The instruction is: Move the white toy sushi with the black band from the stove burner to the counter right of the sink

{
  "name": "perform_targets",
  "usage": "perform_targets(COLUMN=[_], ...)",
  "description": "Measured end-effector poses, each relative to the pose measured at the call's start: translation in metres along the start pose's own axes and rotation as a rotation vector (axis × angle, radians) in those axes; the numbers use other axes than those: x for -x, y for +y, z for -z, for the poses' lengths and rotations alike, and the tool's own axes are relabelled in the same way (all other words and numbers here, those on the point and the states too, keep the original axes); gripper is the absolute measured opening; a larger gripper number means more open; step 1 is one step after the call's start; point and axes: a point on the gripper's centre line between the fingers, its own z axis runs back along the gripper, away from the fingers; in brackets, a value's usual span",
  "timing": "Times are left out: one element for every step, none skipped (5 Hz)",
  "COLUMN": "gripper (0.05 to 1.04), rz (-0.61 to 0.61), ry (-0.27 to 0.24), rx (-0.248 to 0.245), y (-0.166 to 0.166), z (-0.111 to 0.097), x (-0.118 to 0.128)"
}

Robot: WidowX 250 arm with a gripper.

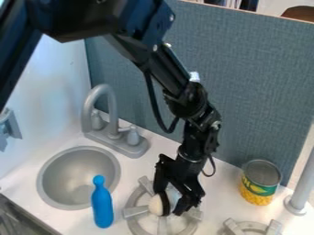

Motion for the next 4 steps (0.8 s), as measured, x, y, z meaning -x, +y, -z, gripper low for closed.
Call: perform_targets(gripper=[0.987,0.924,0.702,0.609], rz=[-0.013,-0.018,-0.049,-0.070], ry=[0.034,0.040,0.027,0.008], rx=[-0.009,-0.015,-0.016,0.008], y=[0.0010,0.0029,0.0032,0.0033], z=[0.0056,0.0052,0.0066,0.0067], x=[-0.0068,-0.0089,-0.0094,-0.0026])
